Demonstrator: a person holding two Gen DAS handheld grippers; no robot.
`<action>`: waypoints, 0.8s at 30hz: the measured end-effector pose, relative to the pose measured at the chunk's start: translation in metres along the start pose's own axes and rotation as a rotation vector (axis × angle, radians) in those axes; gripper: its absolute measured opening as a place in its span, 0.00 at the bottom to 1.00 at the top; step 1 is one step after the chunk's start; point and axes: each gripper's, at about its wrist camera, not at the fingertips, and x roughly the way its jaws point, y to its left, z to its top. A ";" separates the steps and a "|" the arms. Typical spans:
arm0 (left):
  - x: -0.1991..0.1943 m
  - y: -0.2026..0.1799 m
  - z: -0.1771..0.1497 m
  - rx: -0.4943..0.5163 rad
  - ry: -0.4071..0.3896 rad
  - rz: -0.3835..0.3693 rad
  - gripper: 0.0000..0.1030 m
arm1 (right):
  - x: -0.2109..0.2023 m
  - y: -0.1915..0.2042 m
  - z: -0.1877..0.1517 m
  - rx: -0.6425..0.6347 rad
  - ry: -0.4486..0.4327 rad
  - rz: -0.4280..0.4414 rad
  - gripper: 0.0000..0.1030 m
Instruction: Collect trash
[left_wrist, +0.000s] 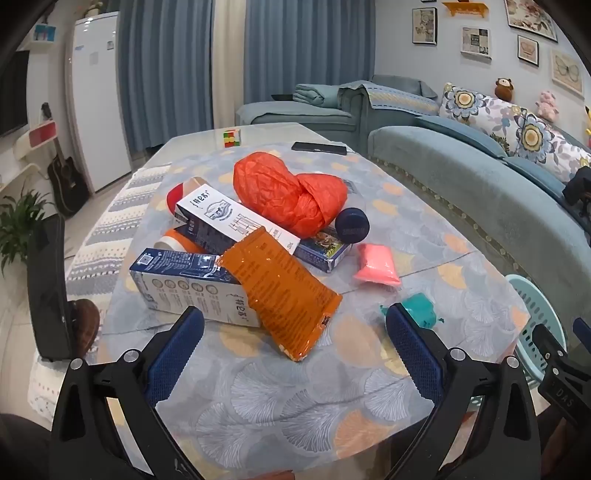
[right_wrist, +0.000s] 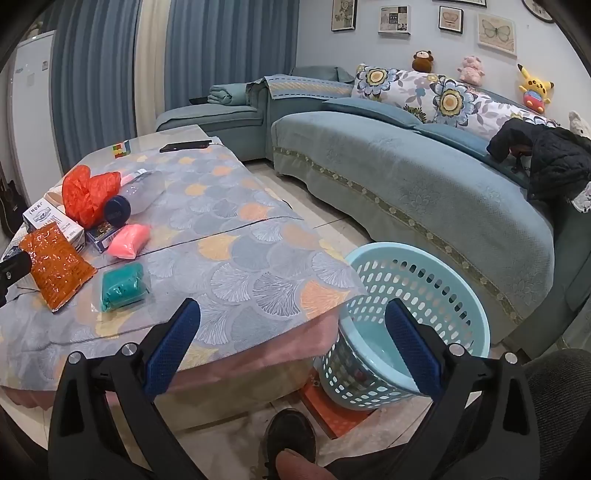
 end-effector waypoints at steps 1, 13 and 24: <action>0.000 0.000 0.000 -0.001 0.000 0.000 0.93 | 0.000 0.000 0.000 0.000 0.001 0.001 0.92; 0.001 0.003 -0.004 -0.002 0.003 -0.002 0.93 | 0.002 0.004 -0.001 -0.001 0.002 0.003 0.92; 0.005 0.004 -0.005 -0.003 0.006 -0.004 0.93 | -0.001 0.002 0.001 0.003 0.002 0.017 0.92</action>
